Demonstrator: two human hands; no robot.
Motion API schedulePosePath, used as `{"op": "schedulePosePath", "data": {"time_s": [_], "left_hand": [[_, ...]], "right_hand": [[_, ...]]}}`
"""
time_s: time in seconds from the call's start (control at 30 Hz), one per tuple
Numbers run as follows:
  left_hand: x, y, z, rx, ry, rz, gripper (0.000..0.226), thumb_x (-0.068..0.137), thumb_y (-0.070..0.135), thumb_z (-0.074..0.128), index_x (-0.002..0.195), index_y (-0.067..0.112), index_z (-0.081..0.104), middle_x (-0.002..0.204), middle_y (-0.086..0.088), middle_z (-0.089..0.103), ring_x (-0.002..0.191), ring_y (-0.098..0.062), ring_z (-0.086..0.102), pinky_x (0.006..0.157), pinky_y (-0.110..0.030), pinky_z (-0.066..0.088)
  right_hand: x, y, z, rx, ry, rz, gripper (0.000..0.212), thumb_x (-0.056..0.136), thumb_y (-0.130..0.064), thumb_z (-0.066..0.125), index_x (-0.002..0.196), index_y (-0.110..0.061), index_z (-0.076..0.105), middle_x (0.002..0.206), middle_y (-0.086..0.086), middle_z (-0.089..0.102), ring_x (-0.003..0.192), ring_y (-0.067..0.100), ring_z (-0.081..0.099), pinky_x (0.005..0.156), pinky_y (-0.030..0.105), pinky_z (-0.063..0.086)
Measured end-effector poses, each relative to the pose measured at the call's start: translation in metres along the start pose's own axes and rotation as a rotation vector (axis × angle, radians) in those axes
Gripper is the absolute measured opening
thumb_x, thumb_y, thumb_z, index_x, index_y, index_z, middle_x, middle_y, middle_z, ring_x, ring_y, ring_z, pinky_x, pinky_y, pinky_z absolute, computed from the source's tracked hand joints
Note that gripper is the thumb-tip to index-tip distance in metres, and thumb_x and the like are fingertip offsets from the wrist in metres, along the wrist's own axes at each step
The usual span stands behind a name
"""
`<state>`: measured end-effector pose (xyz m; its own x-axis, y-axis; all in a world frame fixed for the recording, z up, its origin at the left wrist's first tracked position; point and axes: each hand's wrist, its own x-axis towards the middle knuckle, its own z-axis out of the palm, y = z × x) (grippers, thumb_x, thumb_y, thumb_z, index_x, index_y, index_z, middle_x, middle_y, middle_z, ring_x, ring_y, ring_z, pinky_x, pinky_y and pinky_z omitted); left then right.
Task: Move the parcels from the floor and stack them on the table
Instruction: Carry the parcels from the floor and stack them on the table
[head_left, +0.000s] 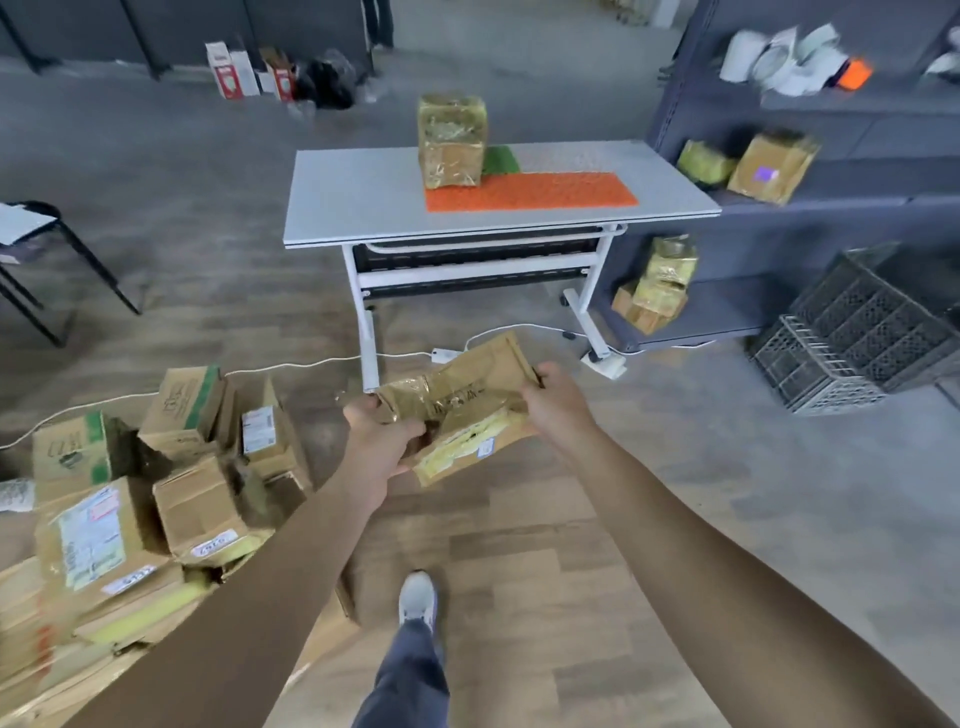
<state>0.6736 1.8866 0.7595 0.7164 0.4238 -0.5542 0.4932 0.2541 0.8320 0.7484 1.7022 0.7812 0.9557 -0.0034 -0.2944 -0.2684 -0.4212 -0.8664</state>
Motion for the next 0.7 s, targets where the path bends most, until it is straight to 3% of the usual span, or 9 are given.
{"op": "schedulePosePath", "data": {"time_s": [0.07, 0.17, 0.27, 0.33, 0.43, 0.5, 0.6, 0.7], "left_hand": [[0.023, 0.016, 0.015, -0.023, -0.039, -0.016, 0.059, 0.076, 0.005, 0.072, 0.120, 0.018, 0.035, 0.101, -0.010, 0.062, 0.078, -0.024, 0.068, 0.071, -0.040, 0.059], [0.063, 0.048, 0.042, -0.008, -0.042, 0.012, 0.054, 0.079, 0.010, 0.074, 0.116, 0.019, 0.035, 0.096, -0.013, 0.063, 0.072, -0.024, 0.067, 0.057, -0.034, 0.056], [0.103, 0.088, 0.067, 0.110, -0.048, 0.151, 0.054, 0.070, 0.012, 0.076, 0.100, 0.035, 0.037, 0.101, -0.008, 0.060, 0.085, -0.026, 0.066, 0.071, -0.043, 0.059], [0.128, 0.114, 0.081, 0.387, -0.100, 0.296, 0.060, 0.062, 0.023, 0.077, 0.108, 0.042, 0.043, 0.113, -0.003, 0.057, 0.094, -0.021, 0.062, 0.079, -0.042, 0.056], [0.157, 0.155, 0.109, 0.675, -0.235, 0.450, 0.055, 0.076, 0.034, 0.073, 0.126, 0.023, 0.054, 0.129, 0.000, 0.047, 0.111, -0.022, 0.053, 0.091, -0.039, 0.050], [0.170, 0.177, 0.130, 0.711, -0.312, 0.509, 0.055, 0.081, 0.038, 0.065, 0.131, 0.023, 0.049, 0.130, 0.000, 0.049, 0.115, -0.024, 0.053, 0.092, -0.041, 0.050], [0.187, 0.198, 0.157, 0.726, -0.323, 0.640, 0.069, 0.070, 0.048, 0.073, 0.128, 0.026, 0.043, 0.122, 0.000, 0.054, 0.113, -0.023, 0.054, 0.091, -0.040, 0.048], [0.209, 0.211, 0.183, 0.879, -0.319, 0.713, 0.107, 0.060, 0.053, 0.080, 0.145, 0.026, 0.021, 0.136, -0.005, 0.043, 0.124, -0.028, 0.045, 0.098, -0.043, 0.043]], "right_hand": [[0.025, -0.008, -0.010, -0.022, 0.049, -0.036, 0.007, 0.096, -0.014, 0.047, 0.100, -0.016, 0.053, 0.096, 0.003, 0.060, 0.092, 0.025, 0.061, 0.076, 0.036, 0.053], [0.071, -0.029, -0.020, -0.039, 0.120, -0.071, 0.006, 0.095, -0.015, 0.049, 0.093, -0.019, 0.053, 0.089, -0.001, 0.058, 0.092, 0.024, 0.061, 0.083, 0.042, 0.053], [0.117, -0.059, -0.030, -0.136, 0.160, -0.099, 0.011, 0.096, -0.013, 0.046, 0.095, -0.017, 0.057, 0.088, -0.004, 0.054, 0.078, 0.013, 0.054, 0.066, 0.023, 0.044], [0.145, -0.080, -0.036, -0.214, 0.185, -0.108, 0.017, 0.097, -0.014, 0.044, 0.107, -0.013, 0.057, 0.092, -0.005, 0.054, 0.072, 0.002, 0.048, 0.055, 0.017, 0.035], [0.182, -0.110, -0.043, -0.260, 0.203, -0.118, 0.018, 0.098, -0.017, 0.042, 0.111, -0.017, 0.056, 0.094, -0.004, 0.056, 0.071, 0.003, 0.048, 0.053, 0.017, 0.033], [0.206, -0.127, -0.046, -0.293, 0.192, -0.133, 0.017, 0.098, -0.019, 0.042, 0.111, -0.018, 0.054, 0.093, -0.004, 0.056, 0.069, 0.003, 0.049, 0.052, 0.020, 0.035], [0.240, -0.146, -0.048, -0.308, 0.204, -0.149, 0.016, 0.097, -0.016, 0.041, 0.106, -0.014, 0.054, 0.088, -0.005, 0.053, 0.071, 0.012, 0.053, 0.058, 0.030, 0.042], [0.279, -0.159, -0.053, -0.294, 0.205, -0.144, 0.014, 0.095, -0.014, 0.040, 0.098, -0.015, 0.054, 0.079, -0.005, 0.052, 0.069, 0.022, 0.058, 0.052, 0.035, 0.046]]}}
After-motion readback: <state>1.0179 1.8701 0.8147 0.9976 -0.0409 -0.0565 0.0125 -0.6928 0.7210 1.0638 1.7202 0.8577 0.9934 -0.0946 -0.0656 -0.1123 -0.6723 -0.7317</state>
